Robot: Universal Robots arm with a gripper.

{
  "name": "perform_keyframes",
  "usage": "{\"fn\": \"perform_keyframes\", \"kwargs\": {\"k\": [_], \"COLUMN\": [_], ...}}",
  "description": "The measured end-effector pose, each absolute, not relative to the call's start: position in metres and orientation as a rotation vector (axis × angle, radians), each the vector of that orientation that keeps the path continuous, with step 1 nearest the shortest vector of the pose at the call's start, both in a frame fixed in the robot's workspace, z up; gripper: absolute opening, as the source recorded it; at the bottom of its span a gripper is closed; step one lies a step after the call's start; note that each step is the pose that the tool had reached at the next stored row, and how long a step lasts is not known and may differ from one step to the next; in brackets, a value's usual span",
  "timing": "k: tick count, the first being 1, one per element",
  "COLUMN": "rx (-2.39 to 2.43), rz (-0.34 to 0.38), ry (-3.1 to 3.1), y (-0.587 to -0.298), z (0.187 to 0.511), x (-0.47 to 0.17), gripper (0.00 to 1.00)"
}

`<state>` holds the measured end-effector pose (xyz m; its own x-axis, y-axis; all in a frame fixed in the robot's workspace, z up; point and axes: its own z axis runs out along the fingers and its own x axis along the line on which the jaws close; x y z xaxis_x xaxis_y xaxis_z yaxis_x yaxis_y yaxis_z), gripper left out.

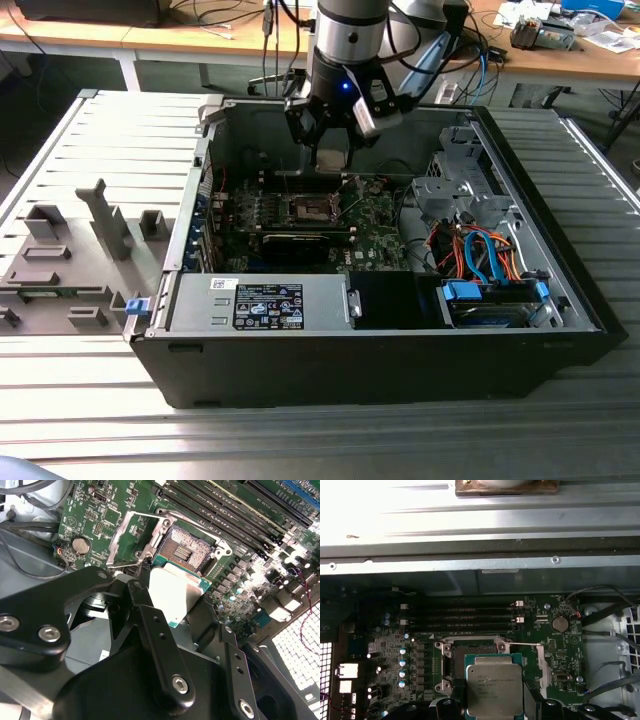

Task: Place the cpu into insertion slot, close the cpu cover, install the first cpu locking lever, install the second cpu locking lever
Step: 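Place the cpu into insertion slot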

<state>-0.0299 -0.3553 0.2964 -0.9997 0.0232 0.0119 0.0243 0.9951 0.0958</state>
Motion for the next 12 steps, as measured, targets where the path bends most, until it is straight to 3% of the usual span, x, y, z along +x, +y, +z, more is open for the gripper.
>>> {"fn": "perform_keyframes", "kwargs": {"k": [12], "rx": [-0.037], "rz": [-0.15], "ry": [-3.127], "y": [-0.3579], "z": [0.2916], "x": [-0.0299], "gripper": [0.54]}}
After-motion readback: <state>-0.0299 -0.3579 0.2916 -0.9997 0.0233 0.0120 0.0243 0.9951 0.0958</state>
